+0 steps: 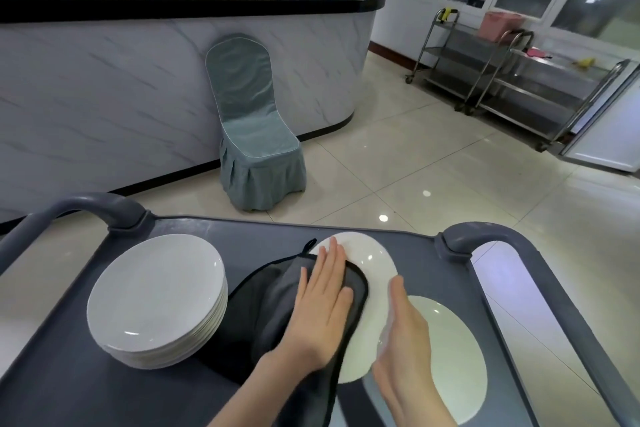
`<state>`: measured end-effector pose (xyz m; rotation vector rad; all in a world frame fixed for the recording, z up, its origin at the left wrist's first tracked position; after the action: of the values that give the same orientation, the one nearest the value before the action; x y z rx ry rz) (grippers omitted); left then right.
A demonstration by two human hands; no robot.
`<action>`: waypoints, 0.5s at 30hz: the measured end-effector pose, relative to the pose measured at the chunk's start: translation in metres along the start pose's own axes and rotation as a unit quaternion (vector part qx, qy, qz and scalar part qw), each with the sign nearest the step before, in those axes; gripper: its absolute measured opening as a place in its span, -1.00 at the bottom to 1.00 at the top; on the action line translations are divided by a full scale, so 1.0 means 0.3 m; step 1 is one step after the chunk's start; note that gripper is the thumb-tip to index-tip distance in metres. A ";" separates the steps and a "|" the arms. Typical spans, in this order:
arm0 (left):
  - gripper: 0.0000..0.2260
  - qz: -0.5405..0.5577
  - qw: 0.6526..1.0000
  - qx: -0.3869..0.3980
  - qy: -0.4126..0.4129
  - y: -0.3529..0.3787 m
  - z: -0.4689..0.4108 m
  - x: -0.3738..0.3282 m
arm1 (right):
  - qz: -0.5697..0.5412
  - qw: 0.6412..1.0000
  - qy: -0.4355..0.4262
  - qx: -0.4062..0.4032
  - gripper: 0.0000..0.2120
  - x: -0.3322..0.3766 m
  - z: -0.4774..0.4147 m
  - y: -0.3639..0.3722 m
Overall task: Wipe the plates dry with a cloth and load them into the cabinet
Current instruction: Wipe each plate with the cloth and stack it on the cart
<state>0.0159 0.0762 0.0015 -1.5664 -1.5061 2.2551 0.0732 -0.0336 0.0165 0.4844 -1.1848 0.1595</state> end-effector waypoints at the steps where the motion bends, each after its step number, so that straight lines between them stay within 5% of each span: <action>1: -0.48 0.000 1.000 -0.001 -0.022 -0.009 -0.016 0.026 | 0.000 1.000 -0.011 -0.006 -0.65 0.024 -0.012 -0.005; 9: -0.47 0.012 0.999 0.023 0.035 0.059 0.084 -0.082 | 0.013 0.999 -0.034 -0.019 -0.67 0.061 -0.052 -0.021; 15: -0.48 0.032 0.999 -0.009 -0.012 0.014 -0.064 -0.031 | 0.016 1.000 -0.010 -0.005 -0.64 0.009 -0.039 -0.034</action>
<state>0.0364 0.0827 0.0045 -1.6215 -1.5060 2.3099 0.0879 -0.0377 0.0128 0.4581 -1.2136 0.1767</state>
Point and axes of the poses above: each hand's wrist, its own z-axis away from the middle knuckle, its own y-axis out of the palm, x = y × z, the point moved 10 cm from there along -z, towards the middle knuckle, and after that the axes turned 12 degrees about -y, right-handed, at the moved point
